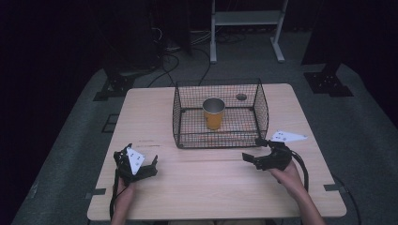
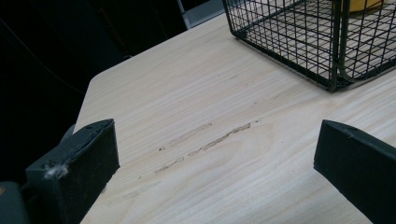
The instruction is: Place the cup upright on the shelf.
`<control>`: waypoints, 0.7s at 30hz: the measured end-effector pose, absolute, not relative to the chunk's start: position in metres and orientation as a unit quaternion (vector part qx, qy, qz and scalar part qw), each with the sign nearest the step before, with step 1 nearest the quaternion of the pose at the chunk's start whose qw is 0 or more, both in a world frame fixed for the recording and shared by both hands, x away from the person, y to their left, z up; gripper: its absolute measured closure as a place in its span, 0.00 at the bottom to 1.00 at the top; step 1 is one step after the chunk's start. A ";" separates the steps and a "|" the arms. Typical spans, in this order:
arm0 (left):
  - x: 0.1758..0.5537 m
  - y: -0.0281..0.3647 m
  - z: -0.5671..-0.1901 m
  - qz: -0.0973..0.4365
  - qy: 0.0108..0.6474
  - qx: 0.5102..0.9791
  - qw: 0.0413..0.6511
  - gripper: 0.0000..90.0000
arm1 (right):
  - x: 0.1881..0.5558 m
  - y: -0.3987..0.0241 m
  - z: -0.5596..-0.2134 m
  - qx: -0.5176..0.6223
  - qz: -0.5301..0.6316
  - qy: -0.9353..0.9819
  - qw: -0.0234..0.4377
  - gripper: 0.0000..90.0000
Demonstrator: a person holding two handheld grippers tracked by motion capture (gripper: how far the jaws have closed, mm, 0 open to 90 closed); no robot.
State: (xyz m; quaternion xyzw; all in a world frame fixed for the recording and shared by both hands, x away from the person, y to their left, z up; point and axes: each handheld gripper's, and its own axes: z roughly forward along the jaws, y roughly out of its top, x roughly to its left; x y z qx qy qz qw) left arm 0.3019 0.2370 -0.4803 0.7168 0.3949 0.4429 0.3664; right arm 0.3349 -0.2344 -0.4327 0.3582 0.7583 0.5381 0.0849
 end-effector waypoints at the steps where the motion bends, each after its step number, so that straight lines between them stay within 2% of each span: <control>1: 0.302 0.237 -0.480 0.443 0.395 0.716 0.367 0.00 | 0.335 -0.235 -0.431 0.359 0.540 0.757 0.082 0.07; 21: 0.302 0.238 -0.480 0.441 0.397 0.714 0.372 0.00 | 0.312 -0.254 -0.419 0.354 0.521 0.767 0.127 0.07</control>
